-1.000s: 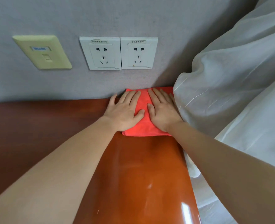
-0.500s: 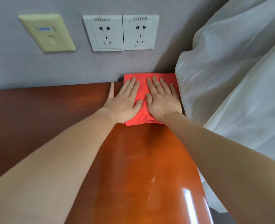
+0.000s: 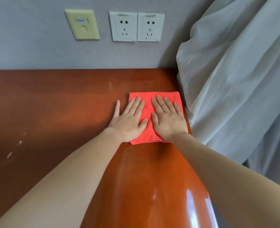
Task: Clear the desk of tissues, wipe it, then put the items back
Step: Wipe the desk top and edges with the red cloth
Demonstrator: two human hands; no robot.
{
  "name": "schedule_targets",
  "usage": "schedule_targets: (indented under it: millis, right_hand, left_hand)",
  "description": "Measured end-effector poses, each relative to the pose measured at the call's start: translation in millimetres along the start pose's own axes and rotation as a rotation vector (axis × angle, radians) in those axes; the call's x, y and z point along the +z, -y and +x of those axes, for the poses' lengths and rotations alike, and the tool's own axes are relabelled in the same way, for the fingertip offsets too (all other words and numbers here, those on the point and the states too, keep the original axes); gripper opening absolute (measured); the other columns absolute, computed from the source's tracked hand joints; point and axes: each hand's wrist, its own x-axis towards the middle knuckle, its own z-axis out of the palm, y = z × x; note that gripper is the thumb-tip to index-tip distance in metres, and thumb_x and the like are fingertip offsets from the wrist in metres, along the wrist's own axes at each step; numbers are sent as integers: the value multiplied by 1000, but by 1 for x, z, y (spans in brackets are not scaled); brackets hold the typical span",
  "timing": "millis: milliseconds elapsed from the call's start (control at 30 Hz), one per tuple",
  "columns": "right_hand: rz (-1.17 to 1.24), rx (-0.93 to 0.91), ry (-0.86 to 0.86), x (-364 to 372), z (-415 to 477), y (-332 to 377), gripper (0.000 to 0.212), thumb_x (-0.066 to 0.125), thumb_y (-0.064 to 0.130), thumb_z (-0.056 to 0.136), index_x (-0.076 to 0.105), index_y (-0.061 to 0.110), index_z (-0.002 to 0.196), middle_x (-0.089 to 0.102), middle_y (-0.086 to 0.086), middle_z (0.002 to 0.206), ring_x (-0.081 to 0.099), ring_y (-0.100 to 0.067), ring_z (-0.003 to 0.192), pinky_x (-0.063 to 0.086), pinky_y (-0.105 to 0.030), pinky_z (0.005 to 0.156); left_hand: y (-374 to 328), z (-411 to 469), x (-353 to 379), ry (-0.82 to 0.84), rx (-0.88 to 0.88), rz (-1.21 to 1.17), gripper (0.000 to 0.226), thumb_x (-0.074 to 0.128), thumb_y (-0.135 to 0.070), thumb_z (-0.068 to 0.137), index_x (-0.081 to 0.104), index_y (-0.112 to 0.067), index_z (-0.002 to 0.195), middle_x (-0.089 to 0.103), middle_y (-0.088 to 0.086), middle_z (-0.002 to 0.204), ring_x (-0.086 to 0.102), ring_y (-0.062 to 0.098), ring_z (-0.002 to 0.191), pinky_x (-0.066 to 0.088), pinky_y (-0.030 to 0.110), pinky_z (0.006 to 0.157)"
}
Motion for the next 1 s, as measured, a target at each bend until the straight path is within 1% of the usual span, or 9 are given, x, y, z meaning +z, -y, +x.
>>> schedule_targets:
  millis: [133, 467, 533, 667, 767, 833, 900, 1000]
  right_hand:
    - [11, -13, 0, 5, -66, 8, 56, 13, 43, 102, 3, 31, 156, 1, 9, 163, -6, -12, 150, -7, -38, 122]
    - [38, -65, 20, 17, -233, 31, 56, 14, 42, 102, 3, 31, 156, 0, 10, 163, -6, -12, 150, -8, -37, 122]
    - [38, -84, 23, 18, -259, 36, 57, 11, 44, 101, 3, 31, 156, 1, 10, 163, -6, -12, 150, -8, -36, 122]
    - [36, -110, 32, 22, -303, 43, 68, -2, 49, 91, 6, 32, 156, 3, 11, 163, -4, -12, 150, -8, -35, 121]
    - [30, -124, 38, 24, -322, 47, 74, -5, 51, 86, 7, 32, 156, 5, 10, 163, -2, -13, 151, -8, -34, 120]
    - [27, -133, 52, 24, -325, 49, 76, -8, 52, 84, 5, 32, 156, 2, 11, 163, -4, -13, 151, -9, -34, 120]
    - [18, -150, 69, 24, -326, 53, 77, -11, 52, 83, 2, 32, 156, 0, 12, 163, -7, -13, 150, -11, -35, 120]
    - [27, -194, 77, 26, -329, 70, 76, -10, 52, 84, 2, 31, 156, 0, 12, 163, -8, -14, 150, -10, -36, 120]
  left_hand:
    - [-27, -61, 16, -5, -14, 16, 66, 7, -53, 101, -17, -21, 155, -23, -4, 162, -23, 11, 148, -15, 55, 118]
    - [-90, -220, 60, -6, -58, -7, 67, 10, -52, 102, -15, -20, 156, -23, -5, 162, -23, 9, 148, -12, 56, 118]
    - [-98, -246, 65, 2, -62, -13, 68, 11, -53, 102, -15, -21, 156, -23, -6, 162, -22, 8, 148, -12, 56, 118]
    - [-111, -292, 73, 18, -64, -16, 70, 11, -55, 101, -16, -21, 156, -25, -6, 161, -23, 7, 147, -13, 56, 118]
    - [-114, -312, 78, 36, -63, -16, 71, 13, -56, 101, -18, -21, 155, -27, -7, 160, -25, 6, 146, -13, 57, 117]
    - [-113, -318, 81, 30, -64, -17, 71, 14, -56, 101, -18, -22, 155, -27, -8, 160, -25, 6, 146, -13, 58, 117]
    - [-109, -322, 85, 25, -67, -14, 71, 9, -57, 100, -18, -23, 155, -27, -9, 160, -24, 4, 146, -13, 58, 116]
    - [-94, -334, 91, 0, -97, 24, 77, -10, -56, 85, -20, -24, 154, -27, -10, 160, -24, 2, 145, -14, 58, 116]
